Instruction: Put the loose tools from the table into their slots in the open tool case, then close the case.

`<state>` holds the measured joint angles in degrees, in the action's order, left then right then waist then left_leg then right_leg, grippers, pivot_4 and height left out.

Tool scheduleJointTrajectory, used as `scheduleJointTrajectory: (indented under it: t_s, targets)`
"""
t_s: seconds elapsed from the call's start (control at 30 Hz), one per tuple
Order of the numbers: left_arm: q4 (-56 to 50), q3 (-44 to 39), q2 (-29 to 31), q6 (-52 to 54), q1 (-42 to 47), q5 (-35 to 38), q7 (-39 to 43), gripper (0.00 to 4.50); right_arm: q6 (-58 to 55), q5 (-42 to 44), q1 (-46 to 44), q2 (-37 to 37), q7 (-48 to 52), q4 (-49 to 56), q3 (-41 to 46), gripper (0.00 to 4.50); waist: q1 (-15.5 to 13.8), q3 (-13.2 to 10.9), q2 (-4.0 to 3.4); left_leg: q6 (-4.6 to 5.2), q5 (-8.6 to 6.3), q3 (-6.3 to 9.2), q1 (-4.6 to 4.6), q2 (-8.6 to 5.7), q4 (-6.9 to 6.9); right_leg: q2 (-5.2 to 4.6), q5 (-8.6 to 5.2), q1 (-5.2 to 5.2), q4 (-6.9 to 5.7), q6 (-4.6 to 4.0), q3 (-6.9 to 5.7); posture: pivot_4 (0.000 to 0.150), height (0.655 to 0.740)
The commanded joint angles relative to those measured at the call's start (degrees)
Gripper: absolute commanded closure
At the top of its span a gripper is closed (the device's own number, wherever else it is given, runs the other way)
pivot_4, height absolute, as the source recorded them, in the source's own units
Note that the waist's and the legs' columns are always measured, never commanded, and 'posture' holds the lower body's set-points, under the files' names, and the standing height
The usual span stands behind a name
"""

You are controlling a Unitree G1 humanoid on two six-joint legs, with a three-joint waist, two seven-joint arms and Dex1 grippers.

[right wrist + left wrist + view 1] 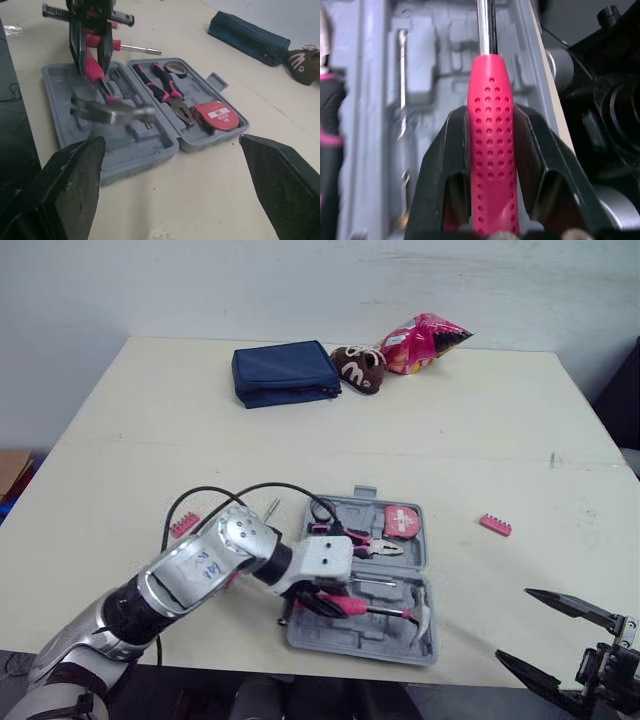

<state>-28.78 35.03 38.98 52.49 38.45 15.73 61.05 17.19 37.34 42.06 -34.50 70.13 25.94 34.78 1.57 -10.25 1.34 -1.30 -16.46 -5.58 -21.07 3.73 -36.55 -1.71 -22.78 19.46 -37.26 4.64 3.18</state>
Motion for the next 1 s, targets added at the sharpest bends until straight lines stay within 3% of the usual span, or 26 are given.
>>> scheduleJointTrajectory:
  t_s: [0.03, 0.57, 0.83, 0.9, 1.0]
  targets:
    - [-1.8, 1.2, -0.9, 1.0, 2.4, -1.3, -1.2, 3.94, -0.2, 1.3, 1.4, 0.9, -0.8, 2.6, 1.6, 0.00, 0.0, 0.0, -0.01, 0.00, 0.00, 0.00, 0.00, 0.00, 0.00, 0.00, 0.00, 0.01, 0.00, 0.00, 0.00, 0.150, 0.7400]
    - [2.6, 8.7, -4.4, 6.9, 7.9, -8.2, -6.3, 3.94, -1.1, -0.3, 0.4, 2.1, -4.8, 5.6, -0.9, 0.00, -0.1, 0.0, -0.03, -0.08, 0.04, -0.02, -0.04, -0.01, -0.17, -0.04, -0.01, 0.02, -0.07, -0.01, 0.02, 0.150, 0.7400]
    - [3.2, 8.6, -4.9, 5.6, 7.7, -7.5, -5.4, 3.94, -1.4, -0.8, 0.4, 2.3, -5.9, 6.5, -1.3, 0.00, -0.1, 0.0, -0.04, -0.02, -0.03, -0.01, -0.07, 0.00, -0.40, -0.05, -0.01, -0.01, -0.14, -0.01, 0.02, 0.150, 0.7400]
    - [2.5, 7.3, -5.4, 5.0, 7.7, -6.6, -5.0, 2.89, -1.4, -0.9, 0.4, 2.3, -6.1, 6.5, -1.3, 0.00, -0.1, 0.0, -0.04, -0.02, -0.03, -0.01, -0.07, 0.00, -0.40, -0.05, -0.01, -0.02, -0.14, -0.01, 0.02, 0.150, 0.7400]
    - [0.4, 4.5, -6.2, 3.9, 7.9, -4.1, -3.7, 1.67, -1.5, -0.9, 0.5, 2.2, -6.3, 6.6, -1.3, 0.00, -0.1, 0.0, -0.04, -0.02, -0.03, -0.01, -0.08, 0.00, -0.41, -0.05, -0.01, -0.01, -0.14, -0.01, 0.02, 0.150, 0.7400]
